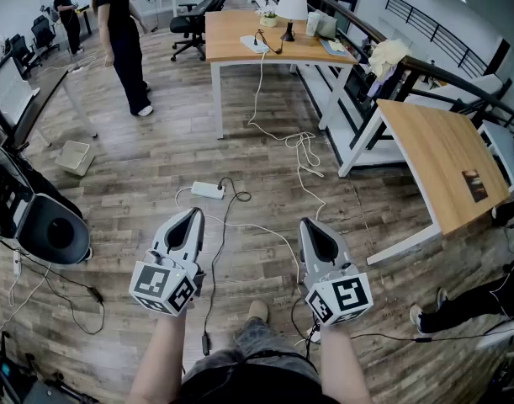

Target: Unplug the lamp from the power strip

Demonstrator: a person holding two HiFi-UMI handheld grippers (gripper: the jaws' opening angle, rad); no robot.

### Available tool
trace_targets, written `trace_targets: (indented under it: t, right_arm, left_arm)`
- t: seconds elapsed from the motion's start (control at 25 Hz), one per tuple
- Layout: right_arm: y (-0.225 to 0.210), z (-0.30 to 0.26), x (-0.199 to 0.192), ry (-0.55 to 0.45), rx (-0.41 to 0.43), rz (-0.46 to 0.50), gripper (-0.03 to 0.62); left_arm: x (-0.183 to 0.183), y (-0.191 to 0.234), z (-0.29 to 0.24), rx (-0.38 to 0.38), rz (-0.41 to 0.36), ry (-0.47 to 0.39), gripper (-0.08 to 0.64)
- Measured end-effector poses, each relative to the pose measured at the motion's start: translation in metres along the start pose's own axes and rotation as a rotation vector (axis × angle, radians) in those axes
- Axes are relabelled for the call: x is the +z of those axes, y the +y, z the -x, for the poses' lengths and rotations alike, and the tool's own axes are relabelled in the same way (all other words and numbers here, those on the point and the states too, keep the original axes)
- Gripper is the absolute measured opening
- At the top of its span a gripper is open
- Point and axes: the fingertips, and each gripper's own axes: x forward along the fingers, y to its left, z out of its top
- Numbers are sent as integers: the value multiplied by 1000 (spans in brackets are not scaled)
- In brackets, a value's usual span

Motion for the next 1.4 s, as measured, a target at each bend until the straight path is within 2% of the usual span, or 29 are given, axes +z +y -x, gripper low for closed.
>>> trace_targets:
  t: [0.16, 0.28, 0.64, 1.08, 1.4]
  right_arm:
    - [-36, -28, 1, -1, 6, -11, 8]
    - [-63, -46, -1, -4, 17, -8, 6]
    - [-118, -78, -3, -17, 38, -39, 8]
    - [-151, -101, -8, -8, 34, -87, 8]
    - [-158, -124, -7, -30, 41, -118, 8]
  left_arm:
    - [0, -1, -47, -10, -32, 9, -3]
    - [-4, 2, -79, 0, -25, 9, -3]
    - [-9, -2, -139, 21, -26, 12, -3]
    - [-4, -4, -183, 8, -40, 50, -3]
    - [-3, 3, -198, 9, -44, 38, -3]
